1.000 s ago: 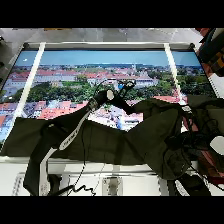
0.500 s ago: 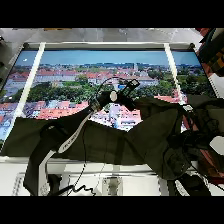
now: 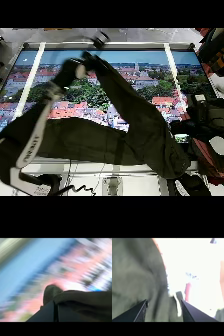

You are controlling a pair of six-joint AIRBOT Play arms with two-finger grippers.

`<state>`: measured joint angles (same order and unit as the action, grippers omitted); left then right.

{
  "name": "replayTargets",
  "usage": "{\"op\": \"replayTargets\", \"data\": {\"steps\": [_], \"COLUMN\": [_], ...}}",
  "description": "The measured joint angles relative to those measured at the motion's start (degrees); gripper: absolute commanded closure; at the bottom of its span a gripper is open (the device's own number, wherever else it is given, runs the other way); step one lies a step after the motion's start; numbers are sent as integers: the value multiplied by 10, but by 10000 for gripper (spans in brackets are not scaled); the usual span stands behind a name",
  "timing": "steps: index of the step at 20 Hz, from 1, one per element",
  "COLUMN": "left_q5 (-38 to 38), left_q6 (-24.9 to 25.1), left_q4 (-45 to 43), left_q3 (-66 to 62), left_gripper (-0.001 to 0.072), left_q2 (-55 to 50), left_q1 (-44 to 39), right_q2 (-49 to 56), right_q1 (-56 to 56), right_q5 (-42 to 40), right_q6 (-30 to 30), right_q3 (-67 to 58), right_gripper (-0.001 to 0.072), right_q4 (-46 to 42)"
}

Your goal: Fold the clothes and pants, and hang the long-sleeved shirts on hangers.

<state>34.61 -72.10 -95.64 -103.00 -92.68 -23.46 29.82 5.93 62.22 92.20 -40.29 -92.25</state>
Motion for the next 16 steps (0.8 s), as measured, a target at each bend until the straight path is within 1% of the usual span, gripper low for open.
{"op": "replayTargets", "data": {"steps": [2, 3, 4, 7, 9, 11, 12, 13, 15, 16], "left_q5": [-3, -3, -5, -15, -23, -26, -30, -31, -33, -33], "left_q6": [-11, -14, -17, -27, -47, -67, -73, -78, -88, -92], "left_q4": [-17, -23, -27, -34, -36, -38, -38, -39, -40, -40], "left_q3": [0, 0, 0, 0, 0, 0, 0, 0, 0, 0], "left_gripper": [687, 687, 687, 687, 687, 687, 687, 687, 687, 687], "left_q2": [42, 57, 71, 103, 120, 135, 143, 150, 163, 168], "left_q1": [38, 56, 74, 122, 152, 187, 205, 223, 261, 278], "right_q2": [0, 0, 0, 1, 11, 33, 49, 69, 114, 139], "right_q1": [0, 0, 0, -6, -32, -81, -110, -143, -205, -233], "right_q5": [-30, -40, -46, -64, -67, -63, -56, -48, -20, -4], "right_q6": [14, 19, 23, 38, 57, 63, 59, 45, 1, -28], "right_q3": [0, 0, 0, 0, 0, 0, 0, 0, 0, 0], "right_gripper": [234, 272, 283, 286, 382, 409, 533, 621, 687, 687], "right_q4": [-7, -8, -10, -22, -35, -43, -44, -42, -20, 4]}}
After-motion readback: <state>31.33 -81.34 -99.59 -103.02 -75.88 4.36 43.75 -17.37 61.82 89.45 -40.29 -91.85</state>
